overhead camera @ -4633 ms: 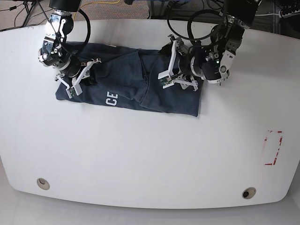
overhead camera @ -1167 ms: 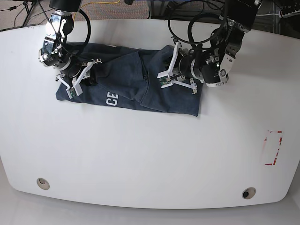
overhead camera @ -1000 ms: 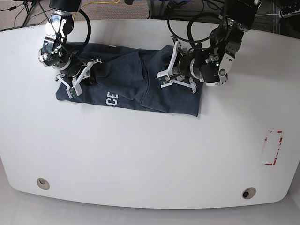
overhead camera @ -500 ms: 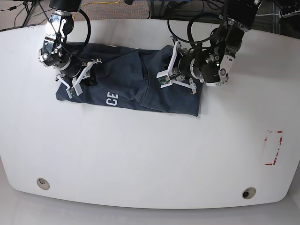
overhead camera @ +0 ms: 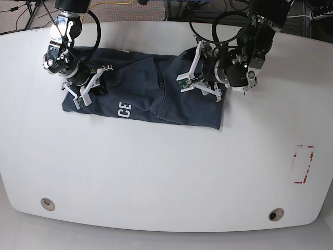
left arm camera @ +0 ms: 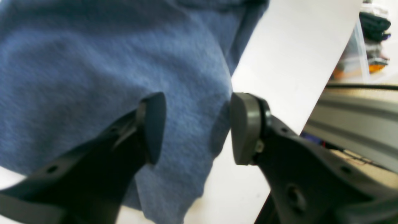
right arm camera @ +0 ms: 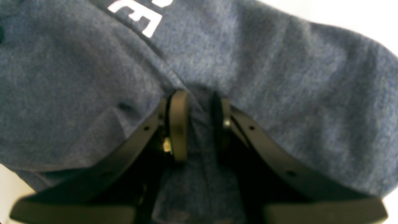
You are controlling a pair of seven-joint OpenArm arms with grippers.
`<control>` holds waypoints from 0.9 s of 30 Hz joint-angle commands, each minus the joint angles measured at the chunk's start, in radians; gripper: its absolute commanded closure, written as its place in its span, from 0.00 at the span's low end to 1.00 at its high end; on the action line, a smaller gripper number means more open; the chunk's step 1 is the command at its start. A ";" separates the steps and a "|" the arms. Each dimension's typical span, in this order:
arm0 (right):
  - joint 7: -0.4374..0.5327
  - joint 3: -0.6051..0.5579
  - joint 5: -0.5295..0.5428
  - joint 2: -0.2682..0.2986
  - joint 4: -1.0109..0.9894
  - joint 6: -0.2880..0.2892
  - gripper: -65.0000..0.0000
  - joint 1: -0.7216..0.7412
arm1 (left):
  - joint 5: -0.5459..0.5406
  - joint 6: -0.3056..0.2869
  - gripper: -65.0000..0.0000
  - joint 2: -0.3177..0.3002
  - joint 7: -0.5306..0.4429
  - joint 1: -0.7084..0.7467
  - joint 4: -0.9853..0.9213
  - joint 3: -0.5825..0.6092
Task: Layout the t-shirt on the table in an organized manner, then fold the t-shirt properly
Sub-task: 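Regrasp the folded fabric with the left gripper and press it flat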
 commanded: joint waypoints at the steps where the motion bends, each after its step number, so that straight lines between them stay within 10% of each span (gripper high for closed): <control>1: -0.020 0.000 -0.007 0.008 0.010 0.006 0.81 -0.001 | -0.013 0.000 0.46 0.000 -0.016 -0.015 0.018 0.020; 27: -0.020 0.000 -0.007 0.008 0.009 0.006 0.81 -0.001 | -0.006 0.007 0.50 -0.025 -0.072 -0.052 -0.124 0.072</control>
